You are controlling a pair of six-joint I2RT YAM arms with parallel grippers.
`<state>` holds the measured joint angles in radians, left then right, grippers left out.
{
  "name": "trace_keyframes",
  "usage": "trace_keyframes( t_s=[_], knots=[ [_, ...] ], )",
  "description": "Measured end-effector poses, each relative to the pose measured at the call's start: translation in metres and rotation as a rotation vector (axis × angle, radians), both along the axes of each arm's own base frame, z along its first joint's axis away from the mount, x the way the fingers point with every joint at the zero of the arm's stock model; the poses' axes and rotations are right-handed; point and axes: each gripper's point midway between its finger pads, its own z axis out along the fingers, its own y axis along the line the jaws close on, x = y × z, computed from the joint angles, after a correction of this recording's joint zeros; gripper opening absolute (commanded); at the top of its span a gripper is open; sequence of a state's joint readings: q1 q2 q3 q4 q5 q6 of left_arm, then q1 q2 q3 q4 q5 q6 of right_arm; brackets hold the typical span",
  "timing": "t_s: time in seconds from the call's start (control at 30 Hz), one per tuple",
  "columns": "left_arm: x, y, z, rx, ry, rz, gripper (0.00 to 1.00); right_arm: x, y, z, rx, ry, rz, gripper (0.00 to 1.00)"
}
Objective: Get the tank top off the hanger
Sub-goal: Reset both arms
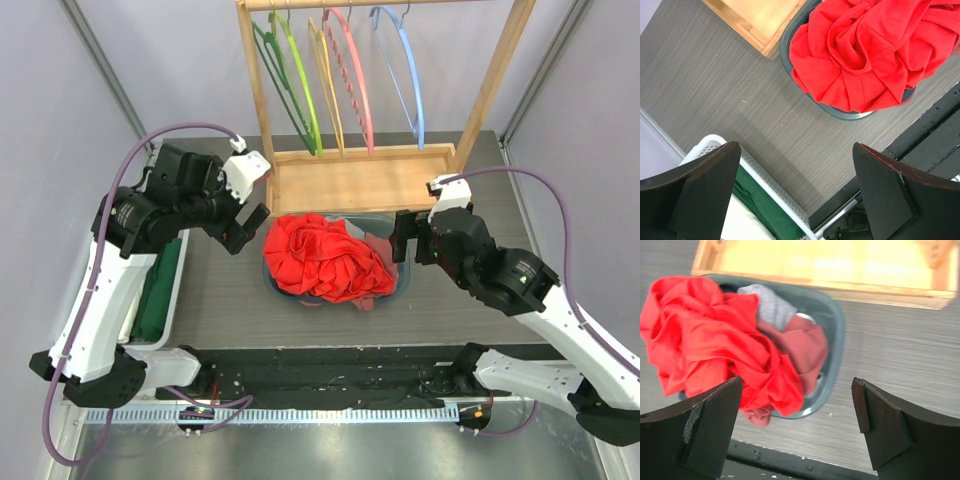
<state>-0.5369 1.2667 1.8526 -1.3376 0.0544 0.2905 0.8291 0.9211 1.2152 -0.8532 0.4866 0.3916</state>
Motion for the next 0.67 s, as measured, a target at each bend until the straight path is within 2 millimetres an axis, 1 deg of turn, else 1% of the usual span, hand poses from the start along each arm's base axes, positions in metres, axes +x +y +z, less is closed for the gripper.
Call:
trace_keyframes(
  t_s=[0.1, 0.17, 0.27, 0.43, 0.57, 0.67],
  knots=[
    [0.0, 0.005, -0.001, -0.005, 0.002, 0.021, 0.99, -0.002, -0.015, 0.008, -0.024, -0.022, -0.042, 1.0],
    [-0.002, 0.009, -0.005, -0.01, 0.014, 0.035, 1.0, -0.004, -0.023, 0.01, -0.04, -0.036, -0.058, 1.0],
    [-0.006, 0.016, -0.016, -0.013, 0.042, 0.061, 0.99, -0.005, -0.03, 0.014, -0.048, -0.057, -0.069, 1.0],
    [-0.011, 0.021, -0.03, -0.016, 0.067, 0.089, 1.0, -0.006, -0.034, 0.013, -0.054, -0.076, -0.071, 1.0],
    [-0.01, 0.025, -0.035, -0.03, 0.058, 0.113, 1.0, -0.004, -0.034, 0.007, -0.068, -0.074, -0.073, 1.0],
    [-0.009, 0.027, -0.035, -0.049, 0.048, 0.139, 1.0, -0.004, -0.034, 0.006, -0.076, -0.076, -0.069, 1.0]
  ],
)
